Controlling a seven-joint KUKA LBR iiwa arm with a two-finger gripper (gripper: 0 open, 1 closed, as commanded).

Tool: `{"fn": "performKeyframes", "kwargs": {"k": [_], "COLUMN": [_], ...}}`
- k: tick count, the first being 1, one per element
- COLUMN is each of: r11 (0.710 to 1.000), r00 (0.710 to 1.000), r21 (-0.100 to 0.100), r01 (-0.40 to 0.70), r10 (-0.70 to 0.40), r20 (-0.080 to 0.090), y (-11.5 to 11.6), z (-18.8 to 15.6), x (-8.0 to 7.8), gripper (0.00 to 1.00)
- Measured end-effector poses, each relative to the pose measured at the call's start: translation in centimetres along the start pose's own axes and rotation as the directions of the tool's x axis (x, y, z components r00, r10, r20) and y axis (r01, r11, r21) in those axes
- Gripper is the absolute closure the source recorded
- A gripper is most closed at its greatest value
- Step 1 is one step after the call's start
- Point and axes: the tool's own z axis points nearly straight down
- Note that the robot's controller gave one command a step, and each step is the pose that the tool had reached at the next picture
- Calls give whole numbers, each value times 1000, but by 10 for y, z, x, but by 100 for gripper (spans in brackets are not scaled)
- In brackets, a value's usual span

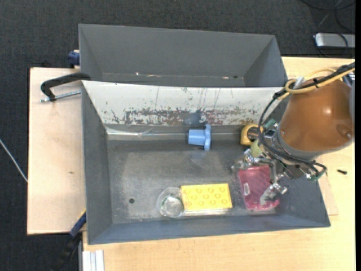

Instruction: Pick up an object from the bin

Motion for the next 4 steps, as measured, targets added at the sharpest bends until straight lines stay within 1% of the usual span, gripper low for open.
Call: {"fn": "performKeyframes", "kwargs": {"k": [1, 2, 3, 4], "r11": [991, 913, 917, 913], "r00": [991, 913, 917, 913], "r21": [4, 10, 2, 2], "r01": [135, 407, 399, 408], "r10": [-135, -407, -399, -408], "r20": [5, 0, 20, 4], "y": [-14, -74, -78, -80], "z": [10, 49, 59, 65], "x": [0, 12, 11, 18], "gripper": [0, 0, 0, 100]}}
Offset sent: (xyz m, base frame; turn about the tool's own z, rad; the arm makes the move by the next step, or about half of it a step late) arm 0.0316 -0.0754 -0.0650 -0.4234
